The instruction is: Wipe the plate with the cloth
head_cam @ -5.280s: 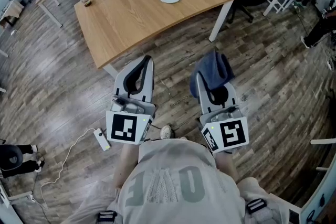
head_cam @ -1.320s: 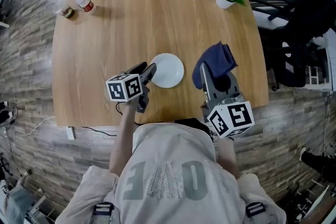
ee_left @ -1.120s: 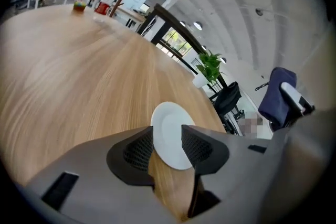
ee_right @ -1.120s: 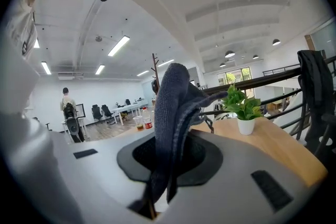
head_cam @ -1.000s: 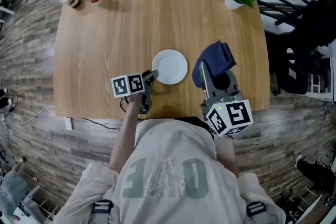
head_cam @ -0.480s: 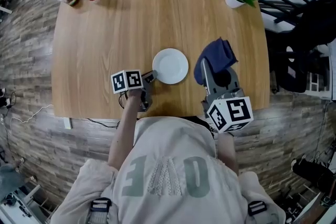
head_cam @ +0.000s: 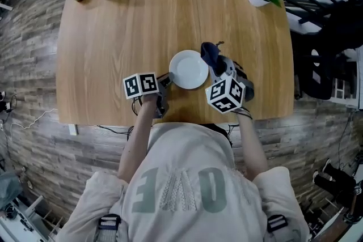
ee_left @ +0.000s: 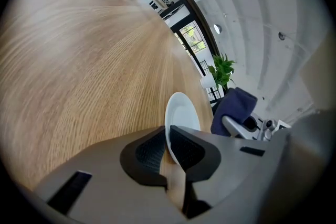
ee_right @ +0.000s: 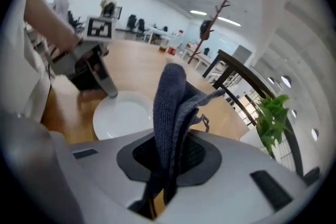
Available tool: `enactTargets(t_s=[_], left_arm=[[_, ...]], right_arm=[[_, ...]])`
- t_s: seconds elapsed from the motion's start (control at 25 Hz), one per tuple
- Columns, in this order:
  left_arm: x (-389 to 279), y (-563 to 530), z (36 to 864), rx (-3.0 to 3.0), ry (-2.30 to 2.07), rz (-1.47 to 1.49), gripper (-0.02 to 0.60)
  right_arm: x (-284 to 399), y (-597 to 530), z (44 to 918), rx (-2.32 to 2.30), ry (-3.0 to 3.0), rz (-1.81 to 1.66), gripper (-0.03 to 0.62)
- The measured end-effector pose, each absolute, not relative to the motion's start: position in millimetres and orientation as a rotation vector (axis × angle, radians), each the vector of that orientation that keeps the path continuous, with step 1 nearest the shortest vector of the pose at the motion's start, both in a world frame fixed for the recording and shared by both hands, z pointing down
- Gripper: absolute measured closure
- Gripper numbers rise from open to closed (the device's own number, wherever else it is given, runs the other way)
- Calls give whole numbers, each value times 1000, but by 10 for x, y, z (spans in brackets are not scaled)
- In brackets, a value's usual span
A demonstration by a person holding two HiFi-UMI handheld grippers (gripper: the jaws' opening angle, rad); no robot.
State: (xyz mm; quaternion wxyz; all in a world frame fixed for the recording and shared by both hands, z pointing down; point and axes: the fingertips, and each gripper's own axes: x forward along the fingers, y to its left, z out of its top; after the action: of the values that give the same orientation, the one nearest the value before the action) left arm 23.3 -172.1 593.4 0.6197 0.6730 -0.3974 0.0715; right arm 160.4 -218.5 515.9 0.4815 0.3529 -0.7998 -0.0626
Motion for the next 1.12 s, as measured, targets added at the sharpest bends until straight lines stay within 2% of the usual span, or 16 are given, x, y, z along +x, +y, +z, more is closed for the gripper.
enactTargets(t_s=[0.28, 0.8, 1.12], left_arm=[[223, -1716, 5936, 1531, -915, 141, 549], [211, -1748, 5915, 1524, -923, 125, 552], [197, -1751, 5912, 1522, -929, 117, 552]], right_arm=[[1521, -2160, 5769, 495, -1749, -299, 540], [1511, -1792, 5812, 454, -1721, -350, 541], [1423, -1288, 5801, 390, -1779, -204, 541]])
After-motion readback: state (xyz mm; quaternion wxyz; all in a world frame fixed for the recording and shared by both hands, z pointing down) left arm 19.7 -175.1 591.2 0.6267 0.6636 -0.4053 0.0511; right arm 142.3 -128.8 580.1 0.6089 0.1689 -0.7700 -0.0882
